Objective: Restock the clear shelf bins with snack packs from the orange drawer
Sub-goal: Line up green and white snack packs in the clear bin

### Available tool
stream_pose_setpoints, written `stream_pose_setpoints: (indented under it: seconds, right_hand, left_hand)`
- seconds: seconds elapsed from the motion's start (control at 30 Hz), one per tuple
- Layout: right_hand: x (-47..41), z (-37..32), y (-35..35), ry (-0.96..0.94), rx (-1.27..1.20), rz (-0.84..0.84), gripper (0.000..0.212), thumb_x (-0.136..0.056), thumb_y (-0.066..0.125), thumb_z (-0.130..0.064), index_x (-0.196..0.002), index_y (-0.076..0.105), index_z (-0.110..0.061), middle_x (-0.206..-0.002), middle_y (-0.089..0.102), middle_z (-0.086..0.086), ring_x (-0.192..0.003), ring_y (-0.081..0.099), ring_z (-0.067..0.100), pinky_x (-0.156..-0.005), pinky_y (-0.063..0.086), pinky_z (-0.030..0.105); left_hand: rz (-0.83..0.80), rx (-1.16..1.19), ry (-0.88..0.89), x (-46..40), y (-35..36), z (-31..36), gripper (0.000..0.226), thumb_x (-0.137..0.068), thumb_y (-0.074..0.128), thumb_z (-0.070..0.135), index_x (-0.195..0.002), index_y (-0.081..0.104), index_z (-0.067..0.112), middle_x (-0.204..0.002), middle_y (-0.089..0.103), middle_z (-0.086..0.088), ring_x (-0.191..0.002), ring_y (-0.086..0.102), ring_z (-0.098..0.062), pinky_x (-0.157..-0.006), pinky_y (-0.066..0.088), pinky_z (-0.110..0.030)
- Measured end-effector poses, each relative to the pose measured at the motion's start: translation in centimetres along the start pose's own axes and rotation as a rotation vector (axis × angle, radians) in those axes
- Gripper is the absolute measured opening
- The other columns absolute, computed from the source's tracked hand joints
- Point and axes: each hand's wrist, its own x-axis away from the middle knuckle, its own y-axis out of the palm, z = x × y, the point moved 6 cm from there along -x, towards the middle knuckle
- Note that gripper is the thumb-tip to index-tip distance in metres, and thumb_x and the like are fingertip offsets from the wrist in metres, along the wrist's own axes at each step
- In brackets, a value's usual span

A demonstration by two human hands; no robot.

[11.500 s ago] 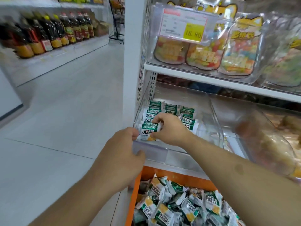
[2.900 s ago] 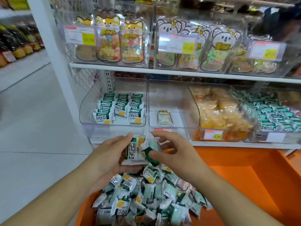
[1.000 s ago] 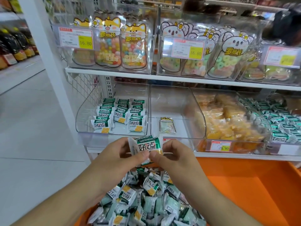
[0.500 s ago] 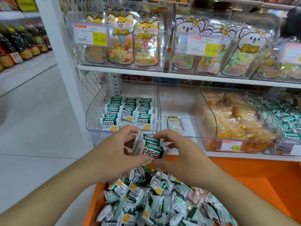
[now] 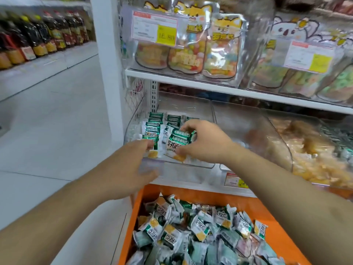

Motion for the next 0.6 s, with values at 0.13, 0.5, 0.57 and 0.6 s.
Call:
stream_pose_setpoints:
  seconds: [0.13, 0.5, 0.57, 0.6]
  right_hand:
    - [-3.6, 0.0, 2.5, 0.015, 0.08, -0.063, 0.062, -0.081, 0.087, -0.04, -0.135, 0.063, -0.022, -0.132, 0.064, -0.003, -0.111, 0.06, 0.016, -0.092, 0.049, 0.029]
    - [-6.8, 1.5, 7.0, 0.04, 0.204, -0.067, 0.07, -0.074, 0.089, -0.048, -0.137, 0.066, -0.029, -0.133, 0.069, -0.003, -0.127, 0.059, 0.026, -0.113, 0.046, 0.047]
    - [-7.0, 1.6, 7.1, 0.034, 0.157, -0.045, 0.067, -0.074, 0.09, -0.044, -0.135, 0.066, -0.03, -0.132, 0.069, -0.006, -0.124, 0.061, 0.022, -0.112, 0.046, 0.046]
    - [-7.1, 1.8, 7.2, 0.035, 0.123, -0.037, 0.065, -0.074, 0.091, -0.041, -0.134, 0.067, -0.03, -0.132, 0.069, -0.007, -0.124, 0.061, 0.02, -0.112, 0.047, 0.044]
  left_hand:
    - [-0.074, -0.128, 0.003, 0.1, 1.2, -1.7, 0.078, -0.097, 0.06, 0.059, -0.162, 0.024, 0.036, -0.165, 0.031, 0.011, -0.151, 0.028, -0.012, -0.123, 0.028, -0.03]
    - [-0.022, -0.142, 0.032, -0.1, 1.4, -1.4, 0.066, -0.098, 0.058, 0.052, -0.157, 0.03, 0.037, -0.151, 0.041, 0.012, -0.142, 0.025, -0.01, -0.117, 0.024, -0.028]
    - [-0.014, -0.126, 0.027, 0.0, 1.4, -1.4, 0.063, -0.098, 0.059, 0.051, -0.154, 0.032, 0.037, -0.147, 0.043, 0.013, -0.138, 0.027, -0.009, -0.114, 0.025, -0.028]
    - [-0.009, -0.122, 0.027, 0.0, 1.3, -1.4, 0.062, -0.099, 0.059, 0.05, -0.153, 0.033, 0.038, -0.145, 0.043, 0.014, -0.136, 0.027, -0.008, -0.114, 0.025, -0.028]
